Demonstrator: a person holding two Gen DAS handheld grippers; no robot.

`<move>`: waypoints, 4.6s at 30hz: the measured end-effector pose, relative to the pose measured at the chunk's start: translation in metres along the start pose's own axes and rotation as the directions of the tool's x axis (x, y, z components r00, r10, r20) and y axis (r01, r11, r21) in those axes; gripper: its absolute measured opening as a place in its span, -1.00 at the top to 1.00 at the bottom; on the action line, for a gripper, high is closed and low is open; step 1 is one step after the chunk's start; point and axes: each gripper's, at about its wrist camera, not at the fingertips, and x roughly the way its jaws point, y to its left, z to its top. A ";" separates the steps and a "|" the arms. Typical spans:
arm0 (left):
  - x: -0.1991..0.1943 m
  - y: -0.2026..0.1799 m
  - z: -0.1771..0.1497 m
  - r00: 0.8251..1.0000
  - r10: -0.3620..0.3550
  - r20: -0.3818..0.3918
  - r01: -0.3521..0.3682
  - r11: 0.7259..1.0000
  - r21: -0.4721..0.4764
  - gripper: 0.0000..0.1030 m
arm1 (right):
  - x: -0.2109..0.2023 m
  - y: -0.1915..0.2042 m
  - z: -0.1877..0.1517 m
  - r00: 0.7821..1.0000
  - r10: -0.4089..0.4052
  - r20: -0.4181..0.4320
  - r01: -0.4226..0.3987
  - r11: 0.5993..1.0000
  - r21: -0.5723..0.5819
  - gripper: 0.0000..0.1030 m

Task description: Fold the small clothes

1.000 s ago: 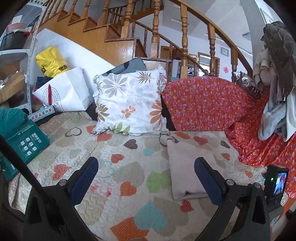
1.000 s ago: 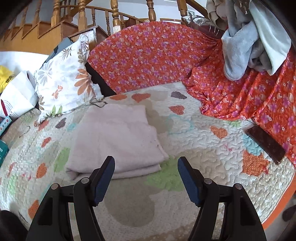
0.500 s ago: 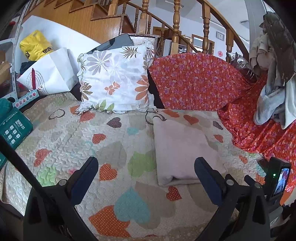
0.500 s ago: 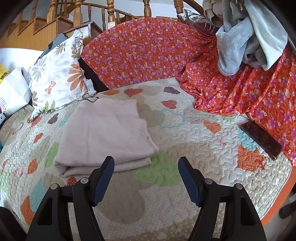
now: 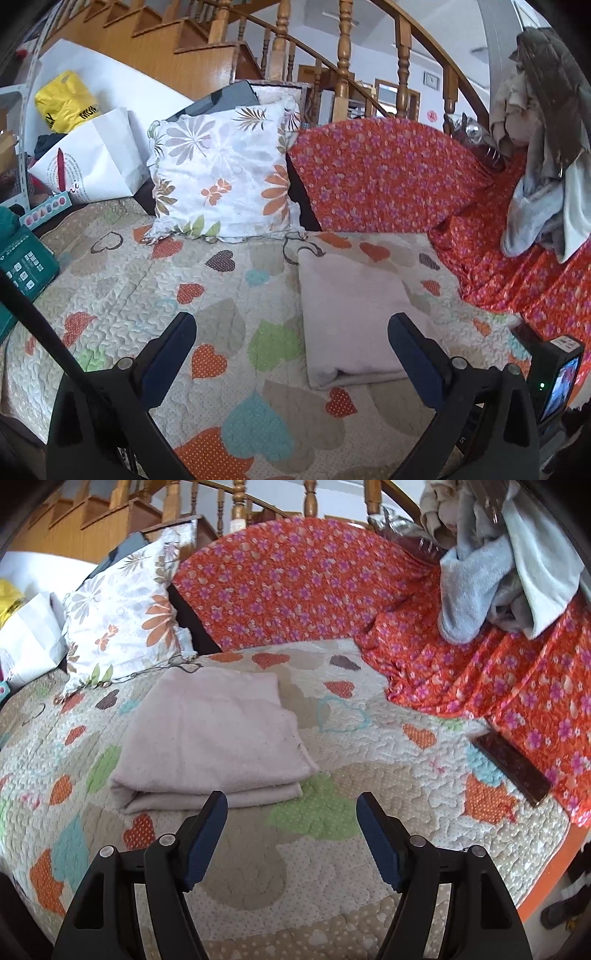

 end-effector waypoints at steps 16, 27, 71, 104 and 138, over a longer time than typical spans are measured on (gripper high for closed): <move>0.003 0.019 -0.006 0.997 0.061 -0.052 -0.063 0.997 -0.039 -1.00 | 0.025 -0.004 -0.002 0.998 -0.017 -0.057 0.018 1.000 0.023 -0.57; 0.003 0.033 -0.012 0.992 0.085 -0.093 -0.092 0.994 -0.065 -1.00 | 0.034 0.012 -0.006 0.996 -0.039 -0.077 0.036 0.999 -0.037 -0.57; 0.050 0.029 -0.067 0.894 0.132 -0.429 -0.142 0.990 0.008 -1.00 | 0.025 -0.006 -0.008 0.998 0.001 -0.056 0.003 0.998 0.070 -0.58; 0.021 0.035 -0.042 0.965 0.178 -0.193 -0.173 0.984 0.045 -1.00 | 0.023 0.039 -0.029 0.991 -0.118 -0.059 0.108 0.982 -0.156 -0.60; 0.016 0.005 -0.045 0.985 -0.001 -0.174 0.014 0.997 0.072 -1.00 | 0.025 0.042 -0.033 0.994 -0.097 -0.060 0.086 0.982 -0.169 -0.60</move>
